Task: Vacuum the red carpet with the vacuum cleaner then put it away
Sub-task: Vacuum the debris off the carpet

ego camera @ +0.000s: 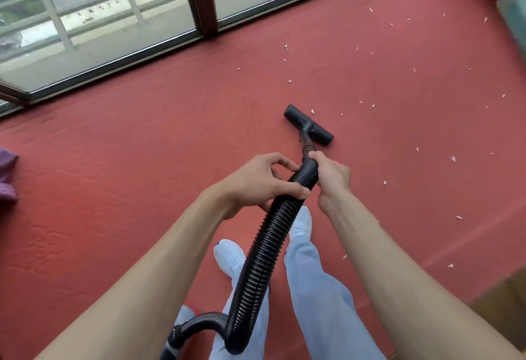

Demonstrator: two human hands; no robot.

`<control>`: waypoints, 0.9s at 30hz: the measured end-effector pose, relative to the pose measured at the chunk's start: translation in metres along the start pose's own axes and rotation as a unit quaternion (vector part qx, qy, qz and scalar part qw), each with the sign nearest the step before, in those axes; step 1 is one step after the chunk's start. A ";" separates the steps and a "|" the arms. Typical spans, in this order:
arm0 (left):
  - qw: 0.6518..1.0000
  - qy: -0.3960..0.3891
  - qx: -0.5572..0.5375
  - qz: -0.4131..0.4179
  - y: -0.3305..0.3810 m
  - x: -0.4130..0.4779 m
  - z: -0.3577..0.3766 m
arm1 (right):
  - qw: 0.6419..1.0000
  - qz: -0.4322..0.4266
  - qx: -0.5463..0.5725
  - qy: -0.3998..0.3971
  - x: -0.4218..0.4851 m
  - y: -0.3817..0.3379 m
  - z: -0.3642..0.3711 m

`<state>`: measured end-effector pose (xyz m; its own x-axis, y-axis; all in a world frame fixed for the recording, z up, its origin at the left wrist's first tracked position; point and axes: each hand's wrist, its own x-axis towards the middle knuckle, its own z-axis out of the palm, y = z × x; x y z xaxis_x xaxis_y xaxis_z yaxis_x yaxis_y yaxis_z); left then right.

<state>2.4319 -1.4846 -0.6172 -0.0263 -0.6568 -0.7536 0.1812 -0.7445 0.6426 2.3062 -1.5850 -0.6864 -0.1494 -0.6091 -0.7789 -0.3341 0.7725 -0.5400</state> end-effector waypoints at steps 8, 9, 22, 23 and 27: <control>0.993 0.111 -0.038 0.014 0.006 0.063 0.033 | 1.000 -0.002 0.020 -0.014 0.058 -0.035 0.002; 0.993 0.105 -0.044 0.023 0.010 0.064 0.032 | 1.000 -0.017 0.019 -0.007 0.060 -0.043 0.000; 0.978 0.073 -0.191 0.046 0.012 0.056 0.019 | 0.999 -0.033 -0.003 -0.042 0.047 -0.067 0.009; 0.975 0.088 -0.200 0.048 0.011 0.060 0.022 | 0.998 -0.037 -0.006 -0.040 0.052 -0.066 0.017; 0.966 0.159 -0.197 0.046 0.005 0.071 0.033 | 0.993 -0.085 -0.073 -0.043 0.079 -0.069 0.043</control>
<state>2.3987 -1.5387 -0.6628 0.2991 -0.6019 -0.7404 0.5303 -0.5403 0.6534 2.3574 -1.6787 -0.7239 -0.0014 -0.7066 -0.7076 -0.4804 0.6211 -0.6192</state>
